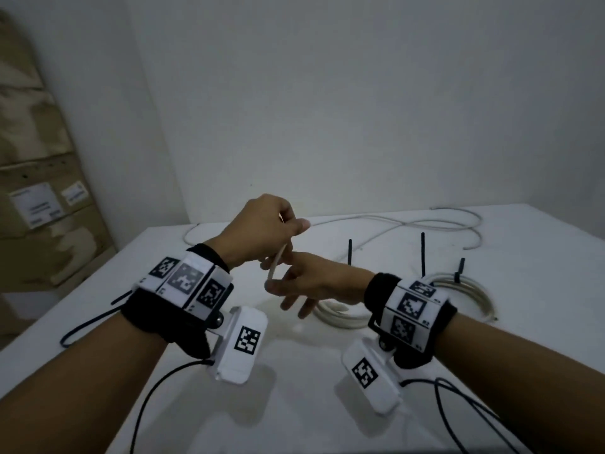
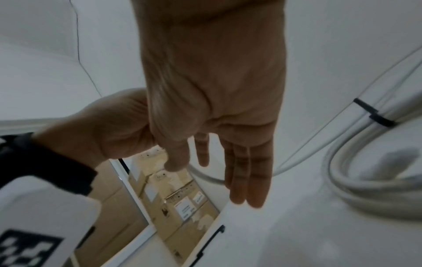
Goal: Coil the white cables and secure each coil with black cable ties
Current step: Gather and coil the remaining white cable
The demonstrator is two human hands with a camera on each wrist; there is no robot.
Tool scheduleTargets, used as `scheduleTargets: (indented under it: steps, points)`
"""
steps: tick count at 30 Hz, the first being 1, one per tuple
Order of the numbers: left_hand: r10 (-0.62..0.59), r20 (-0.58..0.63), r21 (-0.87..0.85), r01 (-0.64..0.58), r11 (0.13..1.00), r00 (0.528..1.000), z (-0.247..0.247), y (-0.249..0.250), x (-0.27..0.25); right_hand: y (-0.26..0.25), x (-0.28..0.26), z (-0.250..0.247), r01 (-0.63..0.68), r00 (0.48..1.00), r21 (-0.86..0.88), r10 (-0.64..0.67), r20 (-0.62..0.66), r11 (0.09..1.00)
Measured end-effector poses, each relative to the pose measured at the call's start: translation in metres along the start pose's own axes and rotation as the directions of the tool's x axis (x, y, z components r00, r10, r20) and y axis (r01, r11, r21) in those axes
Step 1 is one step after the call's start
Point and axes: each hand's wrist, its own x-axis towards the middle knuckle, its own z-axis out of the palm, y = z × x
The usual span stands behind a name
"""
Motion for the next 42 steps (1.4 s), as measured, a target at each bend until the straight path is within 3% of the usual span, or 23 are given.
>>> scheduleTargets:
  steps: [3, 6, 8, 11, 13, 14, 15, 16, 17, 19, 20, 23, 25, 28, 31, 35, 38, 42]
  points:
    - [0.028, -0.067, -0.014, -0.029, 0.999, 0.997, -0.002, 0.014, -0.01, -0.005, -0.01, 0.014, 0.102, 0.988, 0.082, -0.091, -0.123, 0.991]
    - [0.03, -0.154, -0.141, -0.052, 0.989, 0.988, -0.003, 0.018, -0.017, -0.007, -0.024, 0.017, 0.206, 0.948, 0.391, -0.084, -0.308, 0.897]
    - [0.017, -0.184, -0.21, -0.056, 0.976, 0.983, 0.0, 0.016, -0.023, -0.01, -0.033, 0.013, 0.276, 0.925, 0.634, -0.021, -0.379, 0.722]
    - [-0.077, -0.17, -0.248, 0.033, 0.968, 0.983, 0.015, 0.004, -0.031, -0.017, -0.047, 0.002, 0.351, 0.92, 0.875, 0.05, -0.389, 0.334]
    - [-0.294, -0.112, -0.245, 0.261, 0.934, 0.949, 0.023, -0.009, -0.033, -0.022, -0.056, -0.004, 0.387, 0.917, 0.913, 0.051, -0.396, 0.132]
    - [-0.426, 0.031, -0.309, 0.414, 0.856, 0.904, 0.025, -0.013, -0.034, -0.023, -0.06, -0.004, 0.387, 0.919, 0.918, 0.042, -0.391, 0.088]
    - [-0.491, 0.23, -0.409, 0.541, 0.735, 0.84, 0.027, -0.017, -0.034, -0.023, -0.063, -0.004, 0.367, 0.928, 0.926, 0.035, -0.372, 0.092]
    - [-0.475, 0.387, -0.52, 0.613, 0.595, 0.79, 0.027, -0.018, -0.034, -0.022, -0.066, -0.001, 0.328, 0.941, 0.934, 0.038, -0.336, 0.14]
    - [-0.434, 0.444, -0.64, 0.616, 0.459, 0.784, 0.026, -0.019, -0.034, -0.02, -0.069, 0.002, 0.271, 0.956, 0.938, 0.053, -0.288, 0.219]
    - [-0.426, 0.358, -0.815, 0.501, 0.291, 0.831, 0.023, -0.021, -0.024, -0.011, -0.072, 0.007, 0.13, 0.977, 0.912, 0.109, -0.186, 0.388]
    - [-0.447, 0.303, -0.843, 0.456, 0.286, 0.842, 0.02, -0.022, -0.018, -0.006, -0.074, 0.008, 0.053, 0.981, 0.891, 0.141, -0.13, 0.451]
    - [-0.514, 0.165, -0.792, 0.424, 0.44, 0.842, 0.01, -0.031, -0.01, 0.006, -0.084, 0.006, -0.11, 0.983, 0.784, 0.185, -0.006, 0.612]
    - [-0.53, 0.086, -0.72, 0.42, 0.552, 0.844, 0.006, -0.038, -0.011, 0.011, -0.091, 0.001, -0.115, 0.981, 0.699, 0.192, -0.032, 0.705]
    - [-0.45, -0.023, -0.603, 0.346, 0.719, 0.893, 0.007, -0.04, -0.019, 0.018, -0.098, -0.009, 0.014, 0.961, 0.539, 0.138, -0.24, 0.842]
    - [-0.293, -0.112, -0.53, 0.192, 0.826, 0.95, 0.009, -0.032, -0.03, 0.015, -0.099, -0.014, 0.051, 0.903, 0.205, 0.043, -0.428, 0.977]
    - [-0.065, -0.117, -0.374, 0.017, 0.927, 0.991, 0.01, -0.016, -0.043, 0.006, -0.091, -0.019, -0.019, 0.923, -0.095, -0.019, -0.385, 0.995]
    - [0.057, -0.058, -0.292, -0.072, 0.954, 0.997, 0.01, -0.006, -0.047, -0.002, -0.084, -0.023, -0.016, 0.921, -0.25, -0.083, -0.382, 0.968]
    - [0.117, 0.027, -0.385, -0.098, 0.918, 0.993, 0.01, 0.002, -0.051, -0.011, -0.08, -0.027, 0.055, 0.868, -0.3, -0.194, -0.456, 0.952]
